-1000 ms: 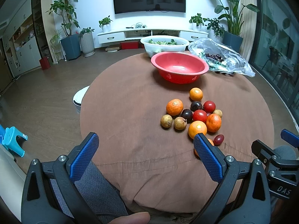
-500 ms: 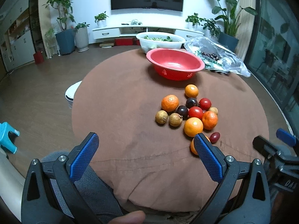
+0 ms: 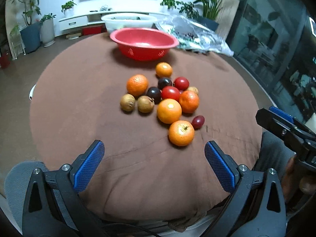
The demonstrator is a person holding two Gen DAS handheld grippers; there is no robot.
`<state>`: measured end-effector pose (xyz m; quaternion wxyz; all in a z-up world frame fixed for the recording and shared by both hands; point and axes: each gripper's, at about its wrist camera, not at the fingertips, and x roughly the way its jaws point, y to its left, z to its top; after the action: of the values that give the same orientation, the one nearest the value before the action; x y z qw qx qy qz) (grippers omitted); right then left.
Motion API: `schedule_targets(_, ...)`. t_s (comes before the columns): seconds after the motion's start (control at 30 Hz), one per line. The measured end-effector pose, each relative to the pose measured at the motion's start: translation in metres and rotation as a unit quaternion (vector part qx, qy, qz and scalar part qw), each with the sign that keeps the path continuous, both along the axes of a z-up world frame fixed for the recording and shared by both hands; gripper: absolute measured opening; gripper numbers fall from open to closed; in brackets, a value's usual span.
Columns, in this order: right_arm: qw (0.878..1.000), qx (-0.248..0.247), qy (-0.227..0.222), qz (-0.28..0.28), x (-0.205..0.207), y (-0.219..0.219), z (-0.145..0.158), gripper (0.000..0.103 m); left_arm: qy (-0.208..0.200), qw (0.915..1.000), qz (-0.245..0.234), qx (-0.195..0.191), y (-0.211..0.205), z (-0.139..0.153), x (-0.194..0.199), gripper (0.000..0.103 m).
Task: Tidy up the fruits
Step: 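Move the left tool to the orange at the pile's edge and grasp it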
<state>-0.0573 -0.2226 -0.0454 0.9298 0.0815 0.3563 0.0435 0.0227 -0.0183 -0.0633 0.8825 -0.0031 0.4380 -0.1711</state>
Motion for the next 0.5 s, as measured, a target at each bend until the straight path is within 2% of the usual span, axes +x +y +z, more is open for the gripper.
schedule_targets(0.17,1.0,-0.004,0.028,0.005,0.01,0.0,-0.012,0.103,0.021,0.9995,-0.014,0.019,-0.019,-0.016,0.01,0.103)
schedule_targets(0.5,0.999,0.032,0.034,0.016,0.021,-0.013,-0.025,0.103,0.008,0.9992,-0.021,0.034,-0.031,-0.019,0.026,0.103)
